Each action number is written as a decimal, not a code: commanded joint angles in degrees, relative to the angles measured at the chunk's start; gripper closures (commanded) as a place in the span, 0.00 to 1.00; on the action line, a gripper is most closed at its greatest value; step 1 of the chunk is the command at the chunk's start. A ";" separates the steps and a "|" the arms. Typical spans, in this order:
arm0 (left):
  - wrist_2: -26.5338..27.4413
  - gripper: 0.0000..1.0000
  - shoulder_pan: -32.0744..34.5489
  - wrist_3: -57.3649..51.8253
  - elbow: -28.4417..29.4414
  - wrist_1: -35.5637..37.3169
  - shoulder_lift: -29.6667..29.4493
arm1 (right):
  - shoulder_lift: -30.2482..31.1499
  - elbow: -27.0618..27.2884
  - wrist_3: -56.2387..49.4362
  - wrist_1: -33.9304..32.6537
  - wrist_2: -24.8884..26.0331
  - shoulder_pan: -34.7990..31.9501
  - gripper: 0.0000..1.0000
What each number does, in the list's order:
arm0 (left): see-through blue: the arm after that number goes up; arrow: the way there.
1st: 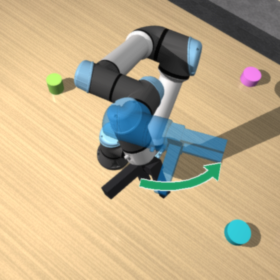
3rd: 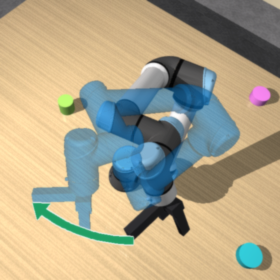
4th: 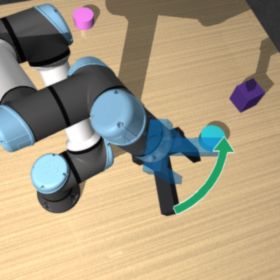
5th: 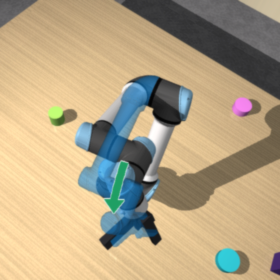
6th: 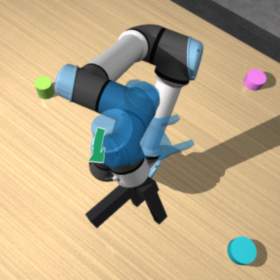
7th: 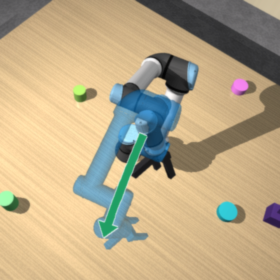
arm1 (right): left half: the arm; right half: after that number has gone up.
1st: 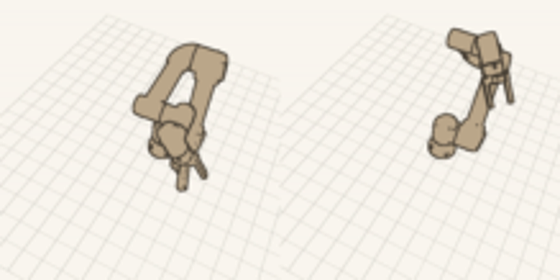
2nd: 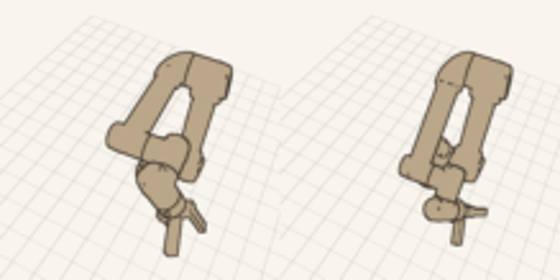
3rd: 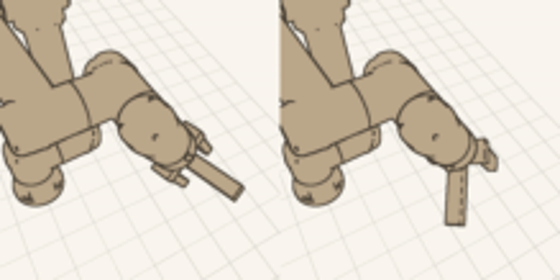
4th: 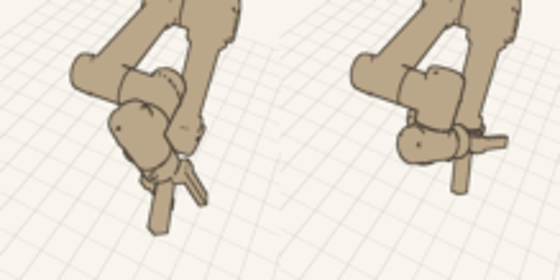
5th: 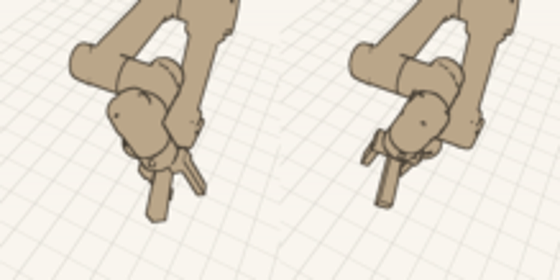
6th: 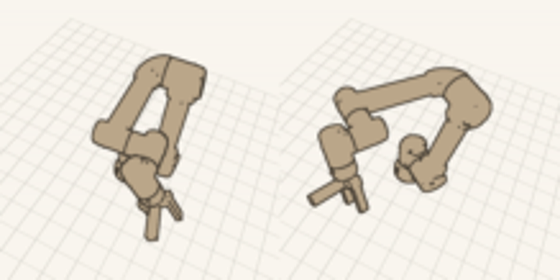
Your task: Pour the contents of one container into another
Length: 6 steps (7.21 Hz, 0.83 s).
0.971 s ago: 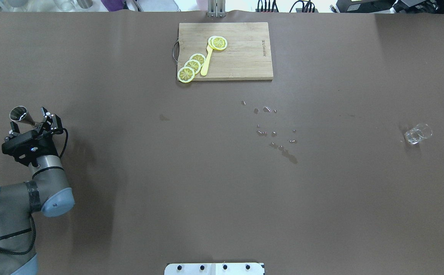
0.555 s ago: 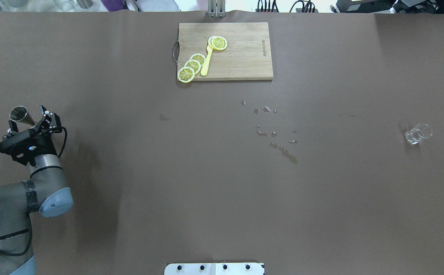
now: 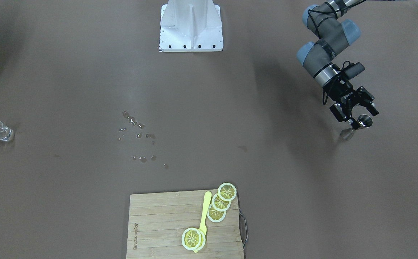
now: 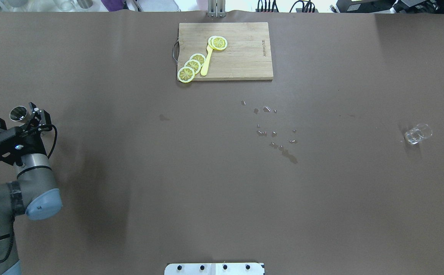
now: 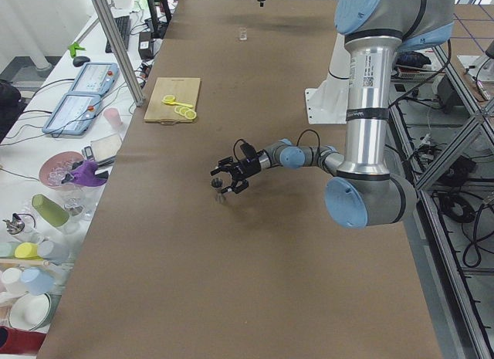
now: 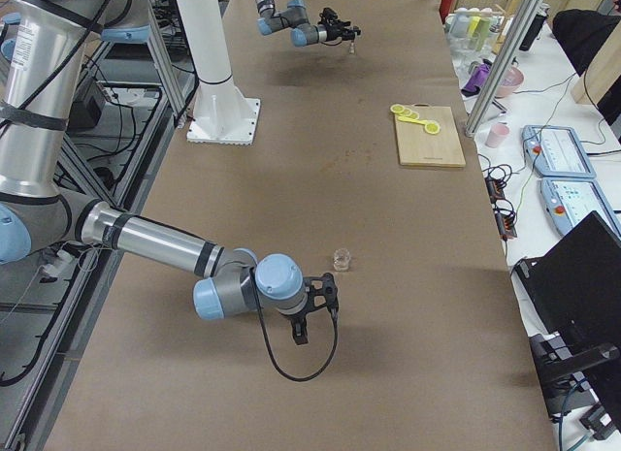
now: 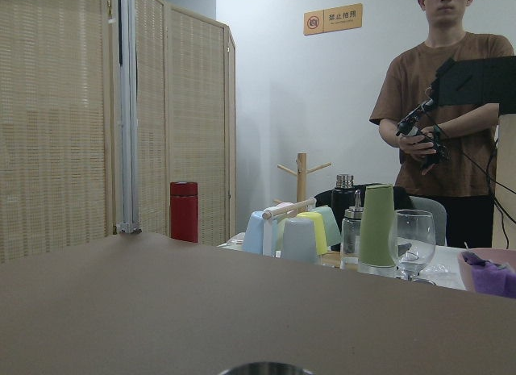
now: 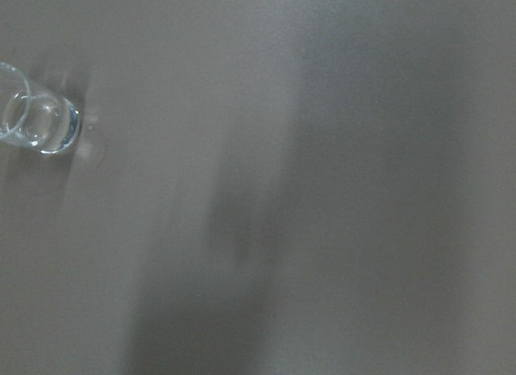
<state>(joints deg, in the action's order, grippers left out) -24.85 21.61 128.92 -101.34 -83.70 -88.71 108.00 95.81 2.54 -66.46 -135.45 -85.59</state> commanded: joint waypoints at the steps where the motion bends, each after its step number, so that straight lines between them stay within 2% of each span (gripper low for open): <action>1: -0.11 0.02 0.10 -0.59 -2.63 0.11 1.96 | -2.60 9.82 -0.08 -19.54 6.86 0.68 0.00; 3: -0.46 0.02 0.27 -6.27 -8.22 0.11 4.67 | -4.19 10.01 -0.08 -19.84 6.78 4.10 0.00; 6: -0.63 0.03 1.33 -19.10 -12.64 -0.50 3.55 | -3.76 9.66 -0.78 -19.84 6.16 4.11 0.00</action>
<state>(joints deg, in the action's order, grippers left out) -25.39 22.71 114.76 -112.36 -83.87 -84.73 104.08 105.64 1.91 -86.19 -129.21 -81.56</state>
